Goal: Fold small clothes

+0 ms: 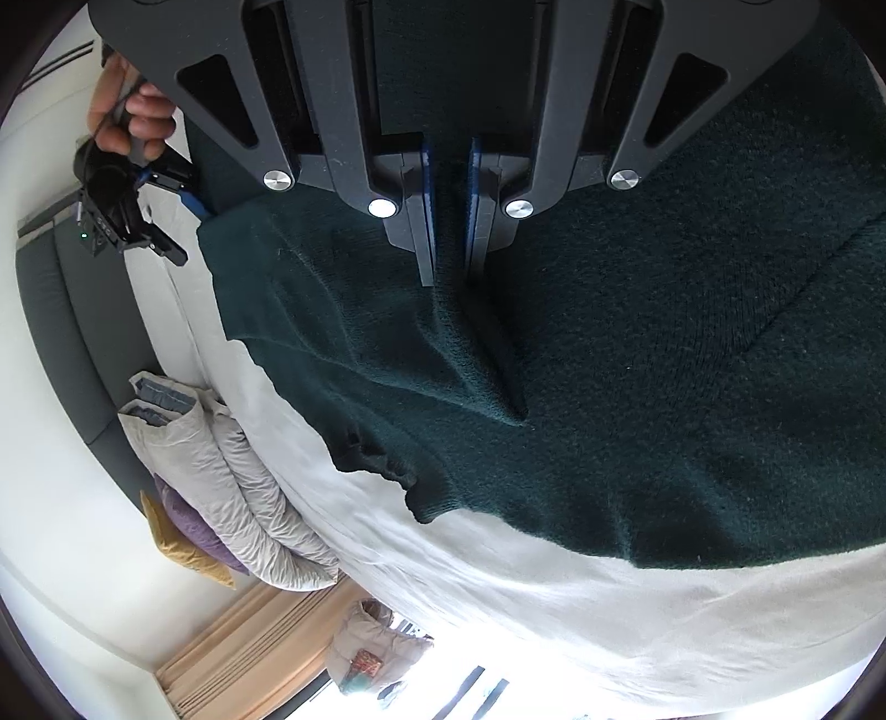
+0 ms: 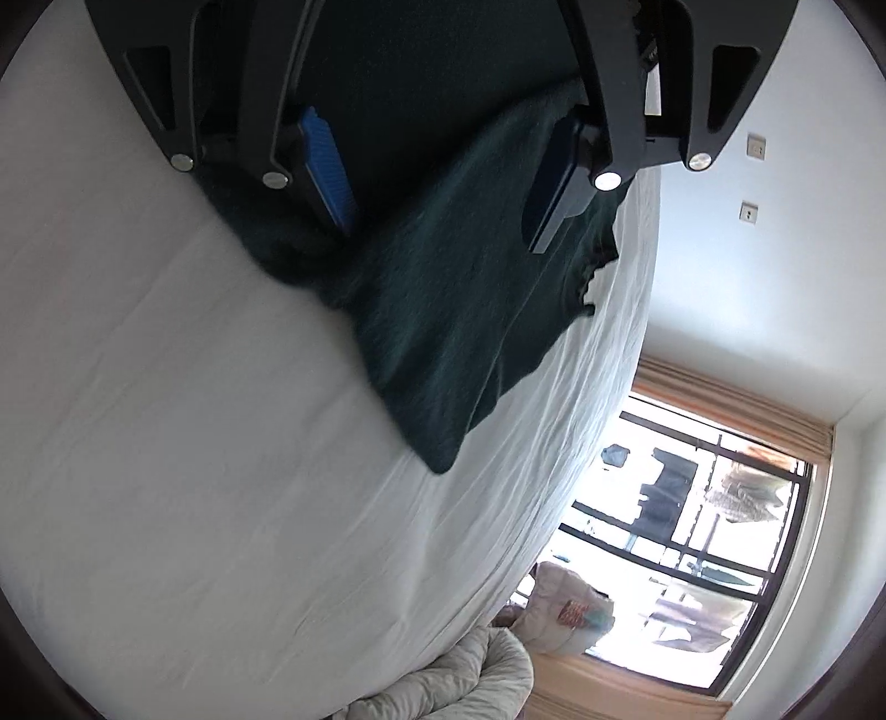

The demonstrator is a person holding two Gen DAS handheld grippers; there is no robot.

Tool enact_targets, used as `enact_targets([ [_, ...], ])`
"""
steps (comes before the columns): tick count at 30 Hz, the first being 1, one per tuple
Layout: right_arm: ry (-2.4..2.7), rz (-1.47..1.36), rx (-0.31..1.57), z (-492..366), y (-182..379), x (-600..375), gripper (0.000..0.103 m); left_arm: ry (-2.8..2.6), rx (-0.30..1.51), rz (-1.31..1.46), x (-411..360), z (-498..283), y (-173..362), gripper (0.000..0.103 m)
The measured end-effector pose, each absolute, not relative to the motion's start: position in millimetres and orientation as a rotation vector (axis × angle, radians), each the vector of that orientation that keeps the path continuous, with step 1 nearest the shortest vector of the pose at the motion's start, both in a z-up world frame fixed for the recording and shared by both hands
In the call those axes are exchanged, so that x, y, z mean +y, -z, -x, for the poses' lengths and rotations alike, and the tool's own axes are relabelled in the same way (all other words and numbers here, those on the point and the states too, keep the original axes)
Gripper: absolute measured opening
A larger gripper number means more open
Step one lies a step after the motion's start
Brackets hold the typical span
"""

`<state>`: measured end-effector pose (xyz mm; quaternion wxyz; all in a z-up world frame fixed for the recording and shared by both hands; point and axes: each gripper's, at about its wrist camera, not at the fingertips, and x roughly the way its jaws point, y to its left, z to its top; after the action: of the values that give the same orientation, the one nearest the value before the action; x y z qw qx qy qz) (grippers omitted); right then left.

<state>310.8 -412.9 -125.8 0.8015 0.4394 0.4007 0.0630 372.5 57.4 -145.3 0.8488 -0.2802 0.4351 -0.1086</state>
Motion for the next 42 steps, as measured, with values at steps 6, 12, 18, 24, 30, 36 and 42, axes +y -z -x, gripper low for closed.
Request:
enact_targets([
  [6,-0.106,-0.996,0.847,-296.8,138.0,-431.9,0.031,0.233,0.918,0.620,64.0,-373.5,149.7,0.010],
  [12,0.021,-0.914,0.809,-278.7,106.8,-435.8,0.055,0.240,0.894,0.643,69.1,-366.3,152.0,0.010],
  [18,-0.201,-0.798,0.748,-311.4,74.7,-384.2,0.065,0.247,0.868,0.663,71.7,-361.3,157.7,0.010],
  [24,-0.211,-0.758,0.868,-352.7,133.8,-375.2,0.038,0.260,0.856,0.674,73.5,-359.3,161.7,0.010],
  [30,-0.057,-0.777,0.831,-326.4,124.4,-408.9,0.039,0.246,0.856,0.709,87.9,-344.5,150.8,0.010],
  [36,-0.073,-0.634,0.735,-261.8,69.7,-359.8,0.069,0.088,0.743,0.799,151.2,-260.7,123.3,0.030],
  [42,-0.259,-0.591,0.744,-204.9,59.9,-296.2,0.069,-0.177,0.427,1.078,245.5,-138.3,125.5,0.103],
])
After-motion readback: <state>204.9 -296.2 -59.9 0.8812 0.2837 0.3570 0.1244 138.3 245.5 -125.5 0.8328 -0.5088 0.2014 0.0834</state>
